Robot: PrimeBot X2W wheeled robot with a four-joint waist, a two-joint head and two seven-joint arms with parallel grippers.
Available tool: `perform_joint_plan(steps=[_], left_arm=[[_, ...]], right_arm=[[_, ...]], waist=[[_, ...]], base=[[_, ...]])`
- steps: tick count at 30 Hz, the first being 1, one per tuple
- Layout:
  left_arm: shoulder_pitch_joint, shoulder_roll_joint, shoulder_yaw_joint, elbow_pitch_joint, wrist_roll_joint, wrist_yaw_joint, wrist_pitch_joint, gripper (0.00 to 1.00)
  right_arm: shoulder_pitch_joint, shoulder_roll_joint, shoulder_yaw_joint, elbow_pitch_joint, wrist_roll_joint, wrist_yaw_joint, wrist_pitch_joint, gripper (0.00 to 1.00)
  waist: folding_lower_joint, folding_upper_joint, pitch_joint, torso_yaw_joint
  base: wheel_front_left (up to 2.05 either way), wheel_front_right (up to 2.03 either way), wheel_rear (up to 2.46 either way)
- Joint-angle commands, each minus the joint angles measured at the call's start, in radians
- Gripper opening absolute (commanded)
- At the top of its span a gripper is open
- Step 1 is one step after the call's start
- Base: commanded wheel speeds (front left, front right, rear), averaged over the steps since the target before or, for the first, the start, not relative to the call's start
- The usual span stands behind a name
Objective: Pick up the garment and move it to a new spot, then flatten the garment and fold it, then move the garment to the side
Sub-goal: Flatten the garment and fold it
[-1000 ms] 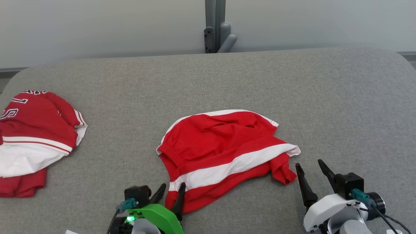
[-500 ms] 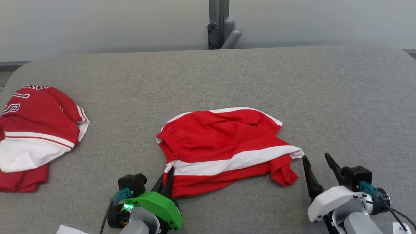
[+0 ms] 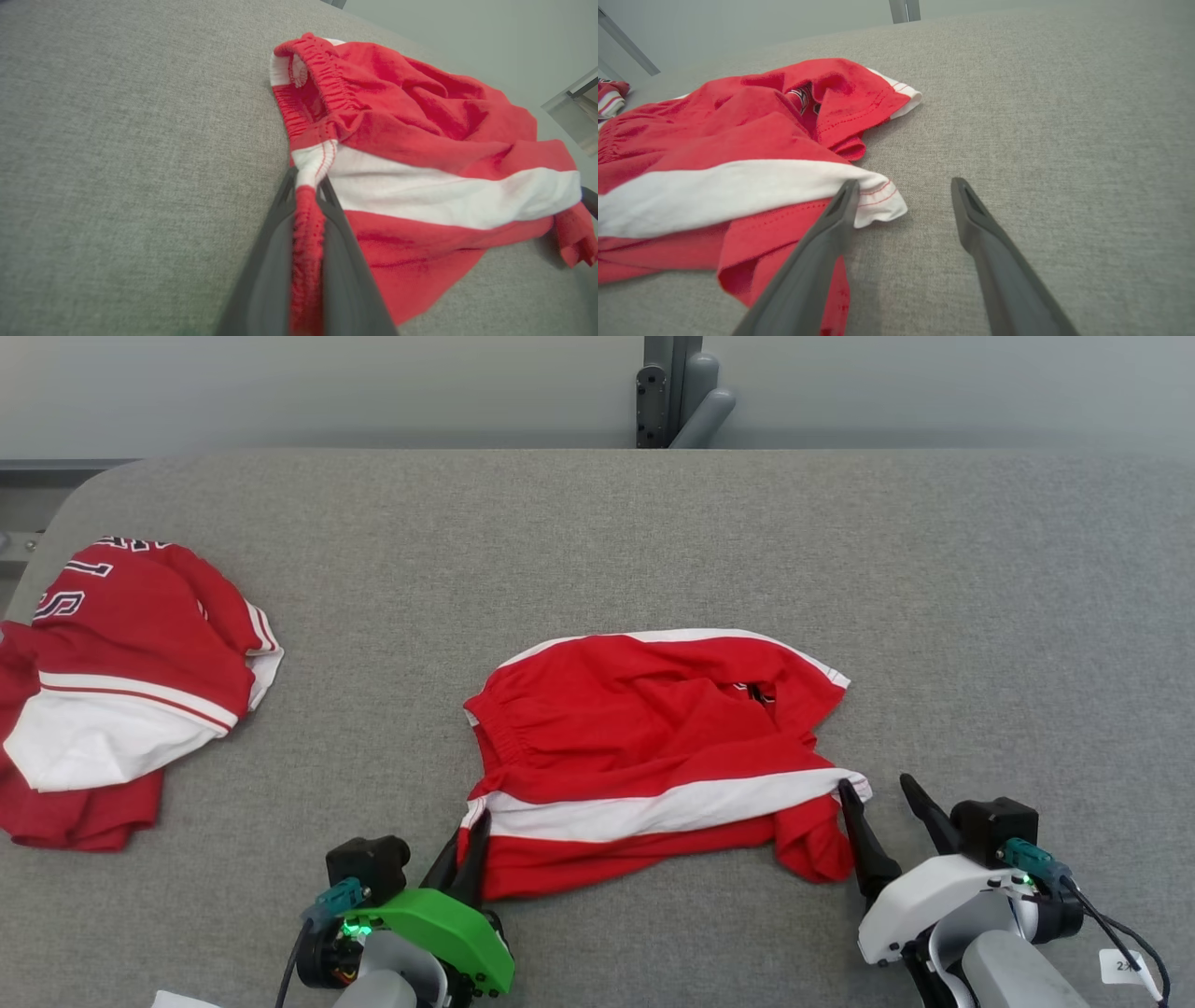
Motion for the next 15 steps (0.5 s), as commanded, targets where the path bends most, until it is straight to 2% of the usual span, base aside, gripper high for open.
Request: perform_joint_plan(steps=[1,7,8,13,15], left_arm=[[0.008,0.004,0.005,-0.006,0.008,-0.006,0.000,0.00],[0.012,0.004,0.013,-0.010,0.014,-0.009,0.000,0.00],[0.013,0.004,0.014,-0.011,0.013,-0.010,0.000,0.00],[0.004,0.004,0.007,-0.010,0.010,-0.013,0.000,0.00],[0.002,0.004,0.005,-0.010,0.011,-0.013,0.000,0.00]], right_arm=[[0.015,-0.008,0.010,-0.012,0.010,-0.001,-0.003,1.00],[0.034,-0.018,0.048,-0.025,0.039,-0.001,-0.003,1.00],[0.023,-0.021,0.058,-0.018,0.041,-0.001,-0.003,0.96],[-0.008,-0.029,0.072,-0.002,0.039,-0.001,-0.003,0.98],[-0.021,-0.033,0.077,0.007,0.038,-0.001,-0.003,0.91]], waist=[[0.0000,0.0000,0.001,0.001],[0.0000,0.0000,0.004,-0.008],[0.0000,0.0000,0.007,-0.009],[0.0000,0.0000,0.017,-0.001],[0.0000,0.0000,0.021,0.003]], base=[[0.00,0.00,0.00],[0.00,0.00,0.00],[0.00,0.00,0.00],[0.00,0.00,0.00],[0.00,0.00,0.00]])
